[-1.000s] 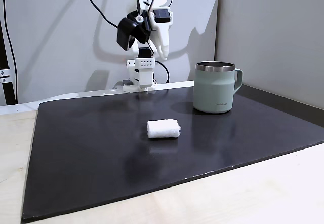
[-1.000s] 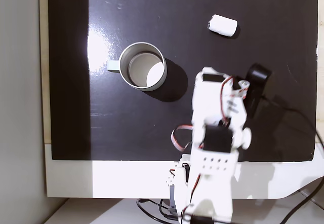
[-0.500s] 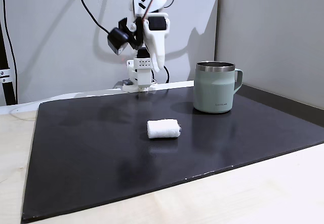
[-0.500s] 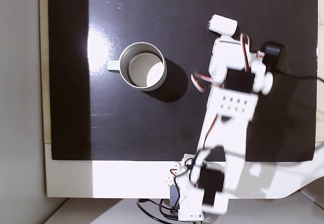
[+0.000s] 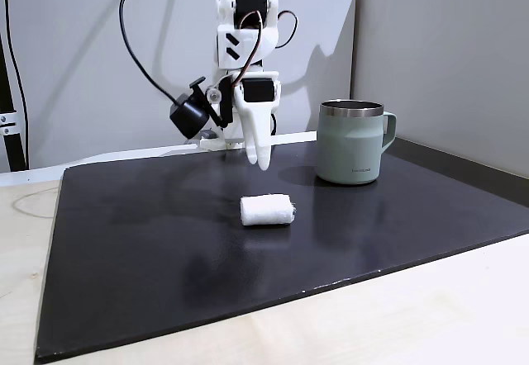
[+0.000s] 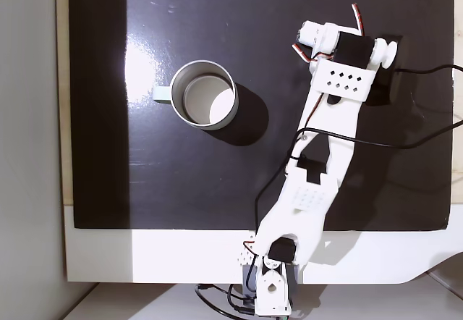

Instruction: Grasp a gauze and put it in the cup.

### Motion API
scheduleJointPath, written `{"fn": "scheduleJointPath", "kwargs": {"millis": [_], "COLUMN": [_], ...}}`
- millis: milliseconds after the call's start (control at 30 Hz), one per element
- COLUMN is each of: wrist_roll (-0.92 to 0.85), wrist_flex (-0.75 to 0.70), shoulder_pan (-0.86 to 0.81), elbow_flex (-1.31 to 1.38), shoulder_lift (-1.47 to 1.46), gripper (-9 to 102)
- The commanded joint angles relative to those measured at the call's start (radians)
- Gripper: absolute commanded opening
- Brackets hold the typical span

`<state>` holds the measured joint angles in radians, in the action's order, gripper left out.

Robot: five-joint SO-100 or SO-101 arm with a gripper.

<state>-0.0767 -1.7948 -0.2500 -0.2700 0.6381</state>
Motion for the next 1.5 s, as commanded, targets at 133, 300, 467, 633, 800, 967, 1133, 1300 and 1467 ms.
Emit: {"fn": "scheduleJointPath", "kwargs": {"millis": [133,300,467,633,800,967,1133,1300,1467], "wrist_roll": [-0.021,-0.012,0.015,0.031,0.029,0.028,0.025,0.029,0.055], "wrist_flex": [-0.006,-0.003,0.038,0.100,0.146,0.176,0.187,0.187,0.187], "shoulder_pan": [-0.023,-0.031,-0.029,-0.025,-0.014,-0.011,-0.005,0.000,0.000], "elbow_flex": [0.287,0.434,0.492,0.485,0.465,0.440,0.440,0.440,0.440], "shoulder_lift": [-0.147,-0.256,-0.299,-0.314,-0.337,-0.367,-0.407,-0.428,-0.433], "gripper": [33,33,34,35,35,35,34,28,12]}}
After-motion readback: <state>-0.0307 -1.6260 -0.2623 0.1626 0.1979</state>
